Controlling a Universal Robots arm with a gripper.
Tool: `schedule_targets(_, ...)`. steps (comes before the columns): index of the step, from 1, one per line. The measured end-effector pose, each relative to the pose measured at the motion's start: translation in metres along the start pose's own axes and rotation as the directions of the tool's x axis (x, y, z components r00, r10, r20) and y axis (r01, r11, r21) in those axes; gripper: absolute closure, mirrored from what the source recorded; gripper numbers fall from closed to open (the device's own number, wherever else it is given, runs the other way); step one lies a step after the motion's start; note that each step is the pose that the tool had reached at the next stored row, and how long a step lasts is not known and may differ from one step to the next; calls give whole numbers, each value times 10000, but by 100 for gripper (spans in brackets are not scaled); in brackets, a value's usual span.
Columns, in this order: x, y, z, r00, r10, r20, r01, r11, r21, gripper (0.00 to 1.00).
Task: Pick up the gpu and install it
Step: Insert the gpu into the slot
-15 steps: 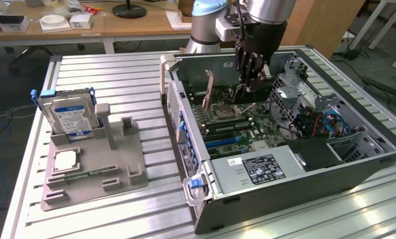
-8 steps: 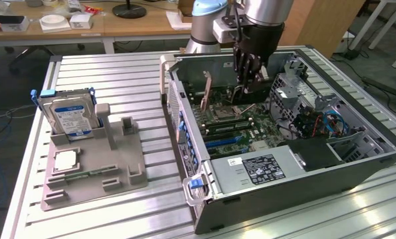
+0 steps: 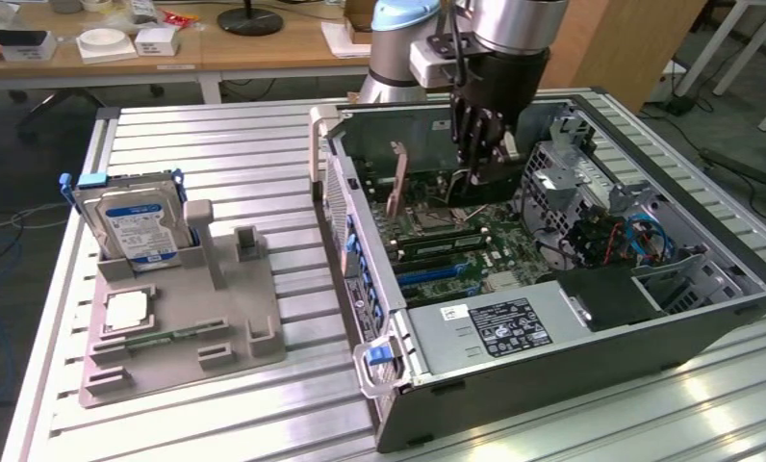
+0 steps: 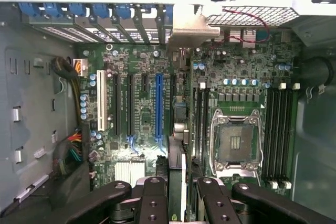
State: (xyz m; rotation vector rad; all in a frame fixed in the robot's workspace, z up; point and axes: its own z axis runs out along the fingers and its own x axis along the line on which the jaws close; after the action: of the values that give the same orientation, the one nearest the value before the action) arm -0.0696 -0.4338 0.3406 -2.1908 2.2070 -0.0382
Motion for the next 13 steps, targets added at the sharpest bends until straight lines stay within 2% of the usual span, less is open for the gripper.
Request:
schedule_targets(5, 43, 11, 7, 10000, 3, 0, -3, 10000, 0, 74)
schedule_targets(13, 50, 48, 34, 10000, 37, -1, -37, 10000, 1, 74)
